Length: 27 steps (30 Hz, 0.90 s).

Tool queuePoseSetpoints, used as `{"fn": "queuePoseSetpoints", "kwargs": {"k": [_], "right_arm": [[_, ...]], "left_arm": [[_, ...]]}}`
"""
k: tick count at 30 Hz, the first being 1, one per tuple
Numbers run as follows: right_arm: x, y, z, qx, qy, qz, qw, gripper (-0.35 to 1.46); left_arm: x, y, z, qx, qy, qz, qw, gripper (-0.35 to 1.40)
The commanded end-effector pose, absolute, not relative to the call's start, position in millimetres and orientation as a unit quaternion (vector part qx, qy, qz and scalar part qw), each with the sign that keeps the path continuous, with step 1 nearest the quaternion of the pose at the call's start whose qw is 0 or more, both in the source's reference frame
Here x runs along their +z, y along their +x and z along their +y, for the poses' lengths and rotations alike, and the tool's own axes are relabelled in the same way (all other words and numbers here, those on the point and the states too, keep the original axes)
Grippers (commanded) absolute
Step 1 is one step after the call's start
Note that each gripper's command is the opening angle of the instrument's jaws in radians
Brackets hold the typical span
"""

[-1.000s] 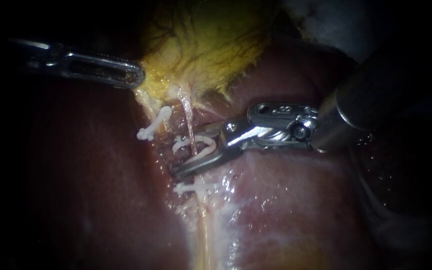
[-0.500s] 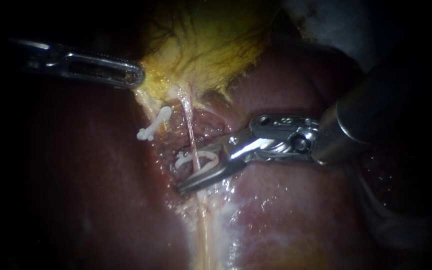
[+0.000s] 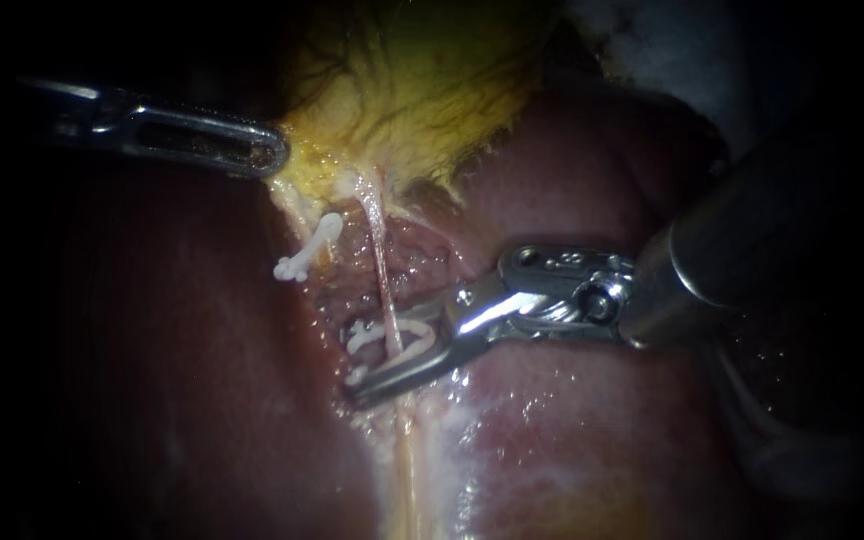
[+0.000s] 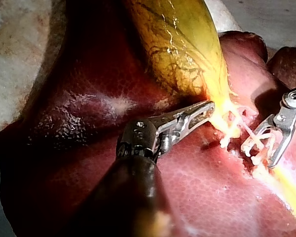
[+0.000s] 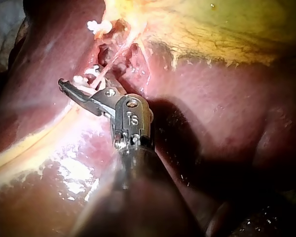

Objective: Clipping second clip right tube

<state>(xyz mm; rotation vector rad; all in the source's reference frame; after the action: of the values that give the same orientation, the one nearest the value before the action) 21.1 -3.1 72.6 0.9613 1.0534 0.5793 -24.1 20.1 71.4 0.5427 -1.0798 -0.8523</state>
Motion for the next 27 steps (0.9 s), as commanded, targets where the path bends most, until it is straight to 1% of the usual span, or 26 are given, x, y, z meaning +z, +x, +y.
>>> {"fn": "queuePoseSetpoints", "kwargs": {"k": [1,9,13,15,20,24,27], "right_arm": [[72.7,21.1,-3.2,0.264,0.436,0.477,0.716,0.50],[72.7,21.0,-3.2,0.265,0.439,0.481,0.711,0.50],[72.7,21.0,-3.2,0.272,0.445,0.485,0.702,0.50],[72.7,20.9,-3.2,0.276,0.451,0.491,0.693,0.48],[73.0,20.9,-2.9,0.290,0.483,0.509,0.651,0.45],[73.4,20.9,-2.8,0.285,0.507,0.514,0.630,0.45],[73.5,20.9,-3.0,0.278,0.520,0.517,0.621,0.44]], "left_arm": [[71.4,-24.1,20.1,-0.388,0.247,-0.492,0.739,-0.35],[71.4,-24.1,20.1,-0.388,0.247,-0.492,0.739,-0.35],[71.4,-24.1,20.1,-0.388,0.247,-0.492,0.739,-0.35],[71.4,-24.1,20.1,-0.388,0.247,-0.492,0.739,-0.35],[71.4,-24.1,20.0,-0.388,0.247,-0.492,0.739,-0.35],[71.4,-24.1,20.0,-0.388,0.247,-0.492,0.739,-0.35],[71.4,-24.1,20.0,-0.388,0.247,-0.492,0.739,-0.35]]}}
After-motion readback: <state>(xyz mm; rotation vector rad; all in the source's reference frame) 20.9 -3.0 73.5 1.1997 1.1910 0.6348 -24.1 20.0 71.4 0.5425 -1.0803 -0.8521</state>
